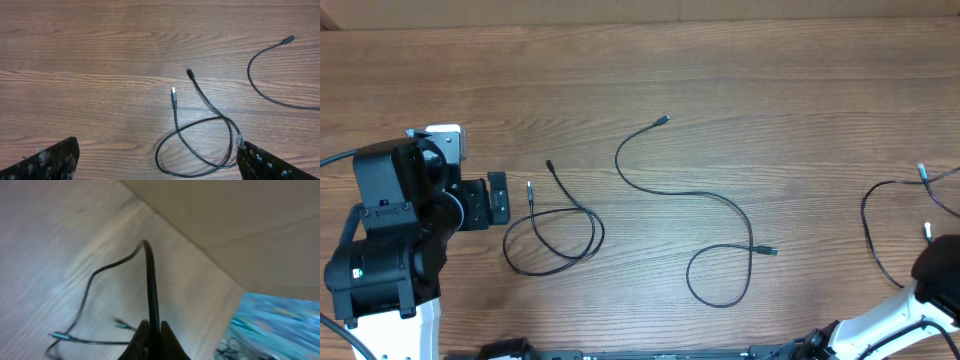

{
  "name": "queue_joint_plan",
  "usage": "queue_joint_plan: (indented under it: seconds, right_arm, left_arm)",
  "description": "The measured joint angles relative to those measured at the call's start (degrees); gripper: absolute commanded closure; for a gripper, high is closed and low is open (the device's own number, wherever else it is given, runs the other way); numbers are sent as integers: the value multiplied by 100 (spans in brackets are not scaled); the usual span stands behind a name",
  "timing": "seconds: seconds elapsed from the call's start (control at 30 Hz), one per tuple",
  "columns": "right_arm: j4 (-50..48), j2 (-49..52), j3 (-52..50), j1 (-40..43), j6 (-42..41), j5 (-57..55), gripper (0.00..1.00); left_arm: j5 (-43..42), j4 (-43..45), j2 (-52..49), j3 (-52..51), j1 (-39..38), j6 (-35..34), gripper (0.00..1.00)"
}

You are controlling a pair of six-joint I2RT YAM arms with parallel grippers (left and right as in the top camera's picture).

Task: Untangle cables
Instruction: 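Lay the held cable down at the right edge of the table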

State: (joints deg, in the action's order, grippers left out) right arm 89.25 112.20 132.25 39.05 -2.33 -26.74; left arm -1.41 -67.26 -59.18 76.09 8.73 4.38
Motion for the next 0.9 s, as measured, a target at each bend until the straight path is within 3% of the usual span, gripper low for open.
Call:
queue_joint_plan:
  seconds: [0.4, 0.5, 0.6, 0.7, 0.9]
  right_arm:
    - [63, 0, 0, 1300, -487, -446, 96]
    - [173, 0, 0, 1541, -601, -140, 85]
    - [293, 0, 0, 1558, -616, 455, 52]
    - [400, 0, 0, 1558, -667, 815, 31]
    - [549, 0, 0, 1558, -605, 2107, 28]
  left_arm:
    - [0, 0, 0, 0, 0, -2, 1]
    - [0, 0, 0, 0, 0, 0, 0]
    - [-2, 0, 0, 0, 0, 0, 0]
    - [0, -2, 0, 0, 0, 0, 0]
    - [0, 0, 0, 0, 0, 0, 0]
